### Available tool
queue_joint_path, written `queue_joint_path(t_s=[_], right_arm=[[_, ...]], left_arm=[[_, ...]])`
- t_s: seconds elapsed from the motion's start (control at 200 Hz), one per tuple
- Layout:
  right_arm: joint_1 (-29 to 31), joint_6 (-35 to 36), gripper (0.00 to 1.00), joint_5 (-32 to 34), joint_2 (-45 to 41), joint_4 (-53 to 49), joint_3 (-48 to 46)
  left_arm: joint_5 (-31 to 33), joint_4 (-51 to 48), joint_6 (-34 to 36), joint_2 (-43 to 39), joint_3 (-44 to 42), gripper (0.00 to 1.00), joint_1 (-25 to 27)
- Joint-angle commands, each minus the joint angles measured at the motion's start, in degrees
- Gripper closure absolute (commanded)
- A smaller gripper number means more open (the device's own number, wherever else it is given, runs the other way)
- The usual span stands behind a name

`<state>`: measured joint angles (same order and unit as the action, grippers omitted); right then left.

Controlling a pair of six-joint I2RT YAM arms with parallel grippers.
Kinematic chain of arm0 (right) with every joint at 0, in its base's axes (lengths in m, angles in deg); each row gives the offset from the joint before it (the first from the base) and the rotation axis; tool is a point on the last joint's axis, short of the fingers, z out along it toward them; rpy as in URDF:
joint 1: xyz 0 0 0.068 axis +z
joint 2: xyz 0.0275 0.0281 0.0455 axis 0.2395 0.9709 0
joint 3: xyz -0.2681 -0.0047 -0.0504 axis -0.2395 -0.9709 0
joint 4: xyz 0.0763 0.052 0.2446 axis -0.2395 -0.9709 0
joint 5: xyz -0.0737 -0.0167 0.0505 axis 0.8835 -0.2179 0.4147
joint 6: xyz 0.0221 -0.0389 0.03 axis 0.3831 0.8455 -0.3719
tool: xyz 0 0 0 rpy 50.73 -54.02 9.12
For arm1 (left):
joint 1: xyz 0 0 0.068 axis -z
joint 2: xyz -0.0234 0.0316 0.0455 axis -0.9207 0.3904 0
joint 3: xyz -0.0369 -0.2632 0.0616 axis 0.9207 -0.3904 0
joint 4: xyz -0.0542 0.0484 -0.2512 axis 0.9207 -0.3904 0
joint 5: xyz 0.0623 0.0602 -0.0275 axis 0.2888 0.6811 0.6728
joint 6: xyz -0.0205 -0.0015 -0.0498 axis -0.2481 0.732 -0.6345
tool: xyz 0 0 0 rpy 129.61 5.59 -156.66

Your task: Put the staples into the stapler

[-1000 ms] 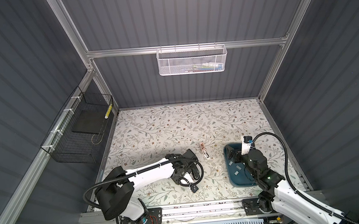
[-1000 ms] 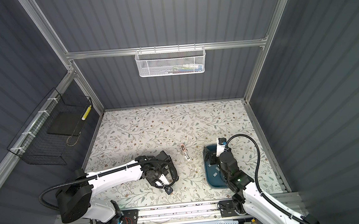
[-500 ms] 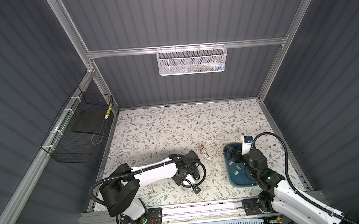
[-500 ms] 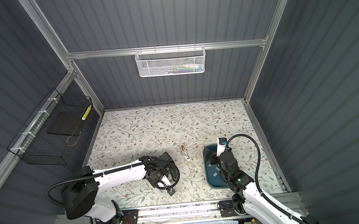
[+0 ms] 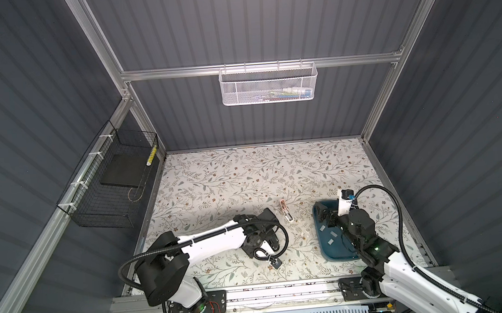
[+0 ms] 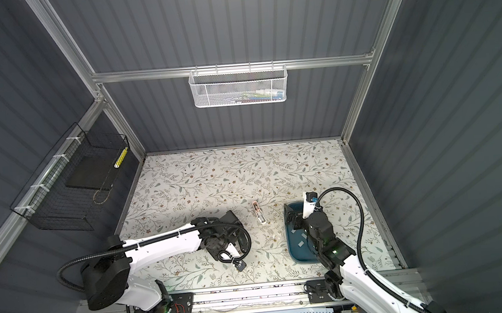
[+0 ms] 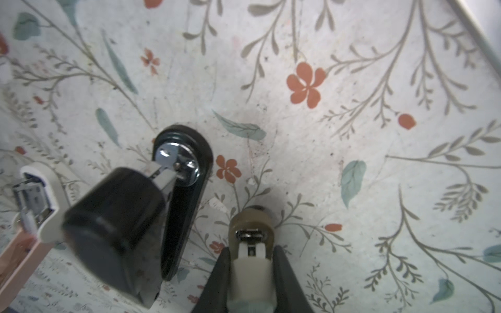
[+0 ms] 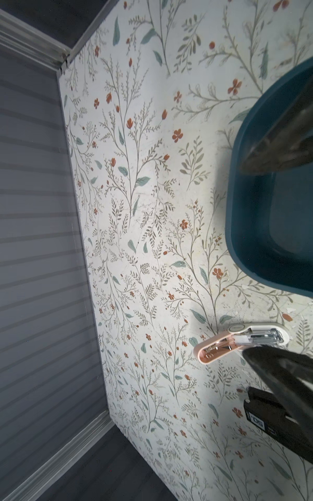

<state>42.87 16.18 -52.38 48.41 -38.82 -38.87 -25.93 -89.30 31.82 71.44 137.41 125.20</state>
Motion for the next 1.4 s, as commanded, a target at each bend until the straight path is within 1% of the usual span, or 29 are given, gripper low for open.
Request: queue_joint_path(t_s=[0.0, 0.075, 0.135, 0.185, 0.275, 0.33, 0.385, 0.44, 0.5, 0.565, 0.7, 0.77, 0.825, 0.88, 0.965, 1.07, 1.226, 1.396], right_arm=[[-0.18, -3.26, 0.01, -3.18, -1.34, -2.63, 2.24], [-0.11, -5.70, 0.01, -3.49, -1.54, -5.80, 3.89], [-0.14, -7.05, 0.01, -5.31, -1.34, -9.08, 5.83], [-0.17, -7.27, 0.01, -8.96, -1.25, -10.78, 7.12], [-0.05, -7.50, 0.01, -18.24, -0.55, -8.08, 7.19], [0.35, -8.90, 0.01, -21.35, 0.24, -6.24, 7.16], [1.27, -9.78, 0.01, -22.99, 1.12, -4.79, 7.35], [2.69, -10.26, 0.03, -22.70, 2.08, -4.36, 7.86], [4.63, -10.81, 0.06, -20.84, 3.11, -4.36, 8.53], [6.75, -11.30, 0.13, -19.46, 4.25, -3.64, 9.08], [9.96, -12.83, 0.26, -20.14, 6.40, -2.25, 10.27], [10.95, -13.78, 0.33, -20.56, 6.53, -0.88, 10.02], [11.41, -14.41, 0.40, -21.58, 6.62, 0.48, 9.67], [11.79, -15.06, 0.44, -22.67, 6.84, 1.64, 9.48], [12.16, -16.51, 0.44, -23.44, 7.44, 3.25, 9.19], [12.62, -17.58, 0.44, -24.87, 8.52, 5.12, 9.19], [12.99, -18.94, 0.43, -24.57, 9.50, 6.86, 8.86], [13.08, -19.87, 0.44, -24.51, 11.44, 8.86, 8.47]], left_arm=[[-2.00, 0.79, -1.72, -4.45, 1.39, 0.98, -0.70], [-3.05, 1.39, -2.25, -6.80, 1.74, 1.00, -1.74], [-3.40, 2.14, -2.63, -8.65, 1.92, 1.00, -2.50], [-3.63, 3.51, -3.32, -10.12, 1.83, 1.00, -3.12], [-5.08, 7.23, -5.68, -12.53, 2.11, 1.00, -5.09], [-6.11, 9.39, -7.75, -13.47, 2.79, 1.00, -5.91], [-6.95, 11.87, -10.45, -14.03, 3.56, 1.00, -5.97], [-8.18, 14.28, -12.98, -14.08, 4.36, 0.99, -6.03], [-9.52, 16.33, -15.21, -13.21, 5.37, 1.00, -6.10], [-10.28, 17.82, -17.82, -11.52, 6.76, 1.00, -6.02], [-6.16, 21.47, -26.32, -7.51, 10.01, 1.00, -5.88], [-6.10, 21.05, -27.53, -6.71, 11.09, 1.00, -5.89], [-7.45, 21.09, -27.62, -7.07, 10.65, 1.00, -5.86], [-9.05, 21.62, -27.28, -7.78, 9.59, 1.00, -5.84], [-11.45, 22.47, -27.32, -8.37, 8.41, 1.00, -5.55], [-15.16, 21.03, -28.22, -8.29, 9.28, 1.00, -5.45], [-17.24, 20.91, -28.15, -8.80, 9.08, 1.00, -5.36], [-21.18, 21.24, -27.69, -9.90, 8.16, 1.00, -5.39]])
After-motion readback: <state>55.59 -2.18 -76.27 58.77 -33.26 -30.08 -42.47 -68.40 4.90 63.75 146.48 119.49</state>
